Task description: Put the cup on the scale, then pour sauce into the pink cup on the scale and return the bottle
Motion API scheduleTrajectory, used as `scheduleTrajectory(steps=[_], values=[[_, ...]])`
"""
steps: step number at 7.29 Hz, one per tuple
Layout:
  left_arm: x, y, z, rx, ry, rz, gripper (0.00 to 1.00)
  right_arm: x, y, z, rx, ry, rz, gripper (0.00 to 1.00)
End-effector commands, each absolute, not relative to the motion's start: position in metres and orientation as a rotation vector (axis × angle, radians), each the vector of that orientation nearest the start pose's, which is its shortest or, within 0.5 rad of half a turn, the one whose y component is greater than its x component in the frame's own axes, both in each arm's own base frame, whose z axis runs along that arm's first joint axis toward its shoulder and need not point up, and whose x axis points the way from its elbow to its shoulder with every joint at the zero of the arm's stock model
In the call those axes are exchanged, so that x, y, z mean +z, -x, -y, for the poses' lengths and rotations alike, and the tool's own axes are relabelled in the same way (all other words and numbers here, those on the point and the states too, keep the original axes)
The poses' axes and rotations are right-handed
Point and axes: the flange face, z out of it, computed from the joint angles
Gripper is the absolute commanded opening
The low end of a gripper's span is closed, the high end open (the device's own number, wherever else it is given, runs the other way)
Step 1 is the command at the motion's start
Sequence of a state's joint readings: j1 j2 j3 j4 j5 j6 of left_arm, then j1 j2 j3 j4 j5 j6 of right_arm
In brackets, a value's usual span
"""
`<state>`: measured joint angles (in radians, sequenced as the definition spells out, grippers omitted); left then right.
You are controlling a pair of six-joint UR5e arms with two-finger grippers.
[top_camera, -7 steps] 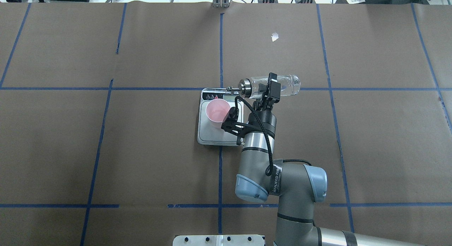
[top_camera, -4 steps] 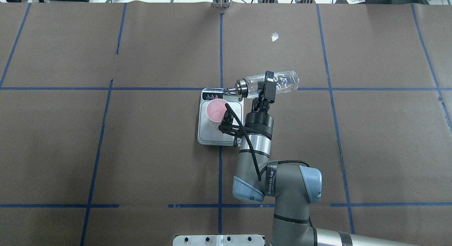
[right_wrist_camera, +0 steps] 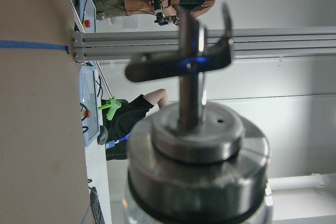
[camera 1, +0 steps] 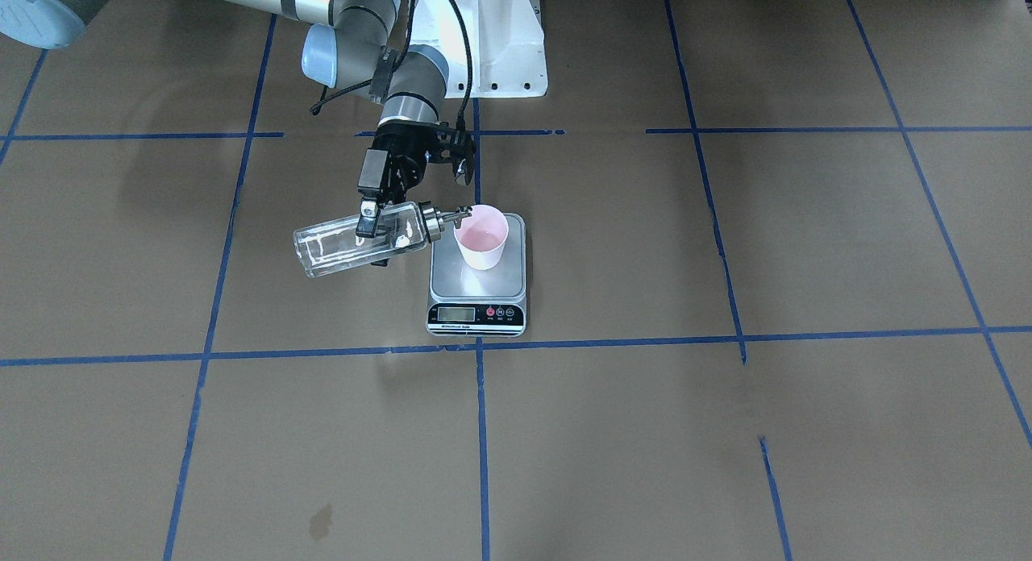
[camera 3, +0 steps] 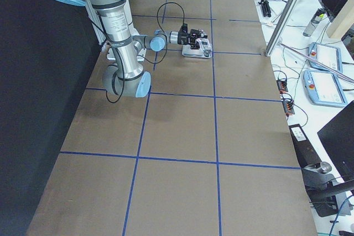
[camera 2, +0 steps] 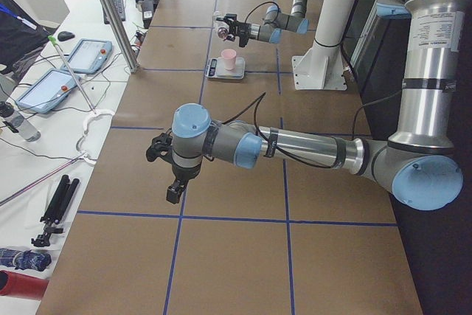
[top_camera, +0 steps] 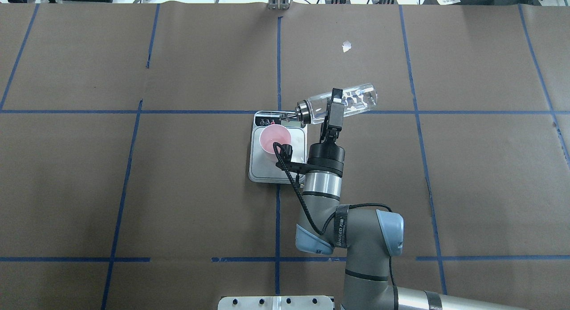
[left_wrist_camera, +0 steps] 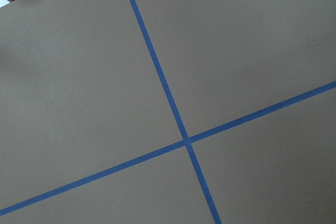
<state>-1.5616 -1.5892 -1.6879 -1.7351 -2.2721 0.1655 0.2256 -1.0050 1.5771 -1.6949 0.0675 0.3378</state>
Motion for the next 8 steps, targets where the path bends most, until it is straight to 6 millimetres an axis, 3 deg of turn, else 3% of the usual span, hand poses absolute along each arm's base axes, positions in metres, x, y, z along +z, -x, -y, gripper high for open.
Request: scheduleTrajectory(steps=[1, 8], values=[[0.5793, 0.0631, 0.5145, 0.272, -0.338, -0.690, 1.00, 0.2698, 0.5811, 0.3722, -0.485, -1.355, -0.766, 0.00], [0.5813, 0.0629, 0.5145, 0.271, -0.335, -0.692, 1.00, 0.2731, 0.5778, 0.3745, -0.481, -1.359, -0.789, 0.00]])
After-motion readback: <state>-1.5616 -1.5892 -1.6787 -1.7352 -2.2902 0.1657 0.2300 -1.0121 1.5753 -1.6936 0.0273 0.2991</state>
